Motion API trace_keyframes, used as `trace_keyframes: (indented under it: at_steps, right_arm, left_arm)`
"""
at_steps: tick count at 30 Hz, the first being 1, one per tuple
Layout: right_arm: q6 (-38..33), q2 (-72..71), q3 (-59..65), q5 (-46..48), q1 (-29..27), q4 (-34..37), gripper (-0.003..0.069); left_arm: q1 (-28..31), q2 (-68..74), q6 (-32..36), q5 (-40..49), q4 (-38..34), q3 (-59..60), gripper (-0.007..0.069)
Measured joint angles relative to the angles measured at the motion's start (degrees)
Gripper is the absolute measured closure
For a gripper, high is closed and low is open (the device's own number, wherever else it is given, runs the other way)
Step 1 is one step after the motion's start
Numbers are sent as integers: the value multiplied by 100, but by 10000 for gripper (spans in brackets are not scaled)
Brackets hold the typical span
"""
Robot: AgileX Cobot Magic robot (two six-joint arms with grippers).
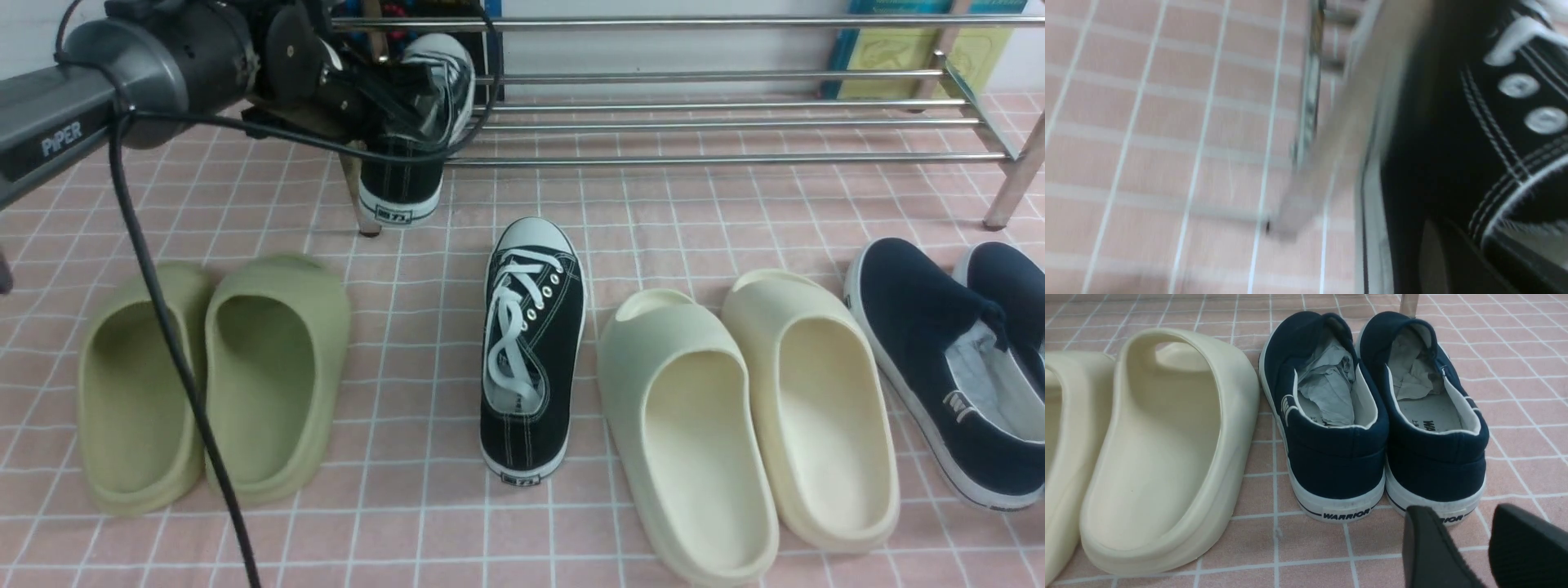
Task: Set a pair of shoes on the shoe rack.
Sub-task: Use the left arm to put a shoe into the shoe rack, then use the left arm to grab the shoe closest to it
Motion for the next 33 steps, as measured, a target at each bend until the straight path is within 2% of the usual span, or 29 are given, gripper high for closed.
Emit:
trace_keyframes:
  at_steps: [5,15,20,21,22,23,25,29,33]
  right_arm:
    - [0,0,0,0,0,0,419]
    - [0,0,0,0,0,0,419]
    - [0,0,0,0,0,0,419]
    - [0,0,0,0,0,0,419]
    - [0,0,0,0,0,0,419]
    - [0,0,0,0,0,-6,419]
    - [0,0,0,0,0,-6,419]
    - [0,0,0,0,0,-1,419]
    - [0,0,0,0,0,-1,419]
  left_arm:
    - [1,604,-40,-188,21,-685,602]
    - [-71,772,-207,143,384,-876,562]
    - [-78,724,-136,450,492,-902,452]
    - [-78,681,-74,634,492,-924,406]
    - [-78,658,-49,694,492,-924,392]
    - [-67,544,179,1001,453,-935,323]
    - [-66,342,470,1397,374,-935,268]
    - [-131,-83,1058,2151,207,-946,202]
    - [-444,-492,1563,3272,71,-944,183]
